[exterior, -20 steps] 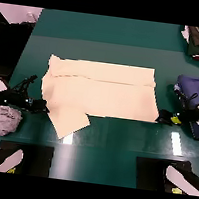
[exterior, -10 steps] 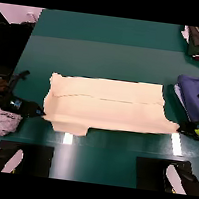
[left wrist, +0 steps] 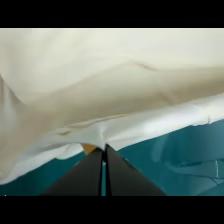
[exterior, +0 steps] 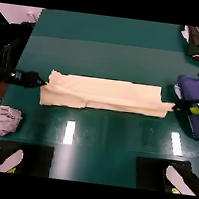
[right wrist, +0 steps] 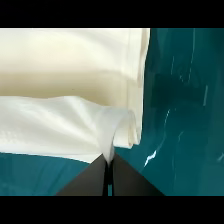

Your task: Fold the shirts.

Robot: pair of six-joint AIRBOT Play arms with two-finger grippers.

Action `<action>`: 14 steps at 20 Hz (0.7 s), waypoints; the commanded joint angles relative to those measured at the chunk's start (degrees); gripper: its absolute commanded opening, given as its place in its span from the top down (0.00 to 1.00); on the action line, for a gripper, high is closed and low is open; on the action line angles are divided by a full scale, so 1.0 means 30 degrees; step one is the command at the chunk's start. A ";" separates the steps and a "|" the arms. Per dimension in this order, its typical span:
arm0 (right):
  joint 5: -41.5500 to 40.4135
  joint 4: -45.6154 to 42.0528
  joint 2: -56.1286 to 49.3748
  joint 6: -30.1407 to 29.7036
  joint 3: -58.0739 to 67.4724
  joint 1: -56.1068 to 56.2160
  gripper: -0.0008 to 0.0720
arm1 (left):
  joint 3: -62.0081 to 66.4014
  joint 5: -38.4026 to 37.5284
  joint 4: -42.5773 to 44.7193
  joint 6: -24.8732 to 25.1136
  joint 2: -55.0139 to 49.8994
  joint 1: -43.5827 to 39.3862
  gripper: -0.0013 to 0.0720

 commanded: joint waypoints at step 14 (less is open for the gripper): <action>0.0408 0.5559 -0.8925 -0.1515 0.5617 -0.1253 0.25 | 0.2477 0.1494 -0.1384 0.0117 -0.5617 0.0007 0.31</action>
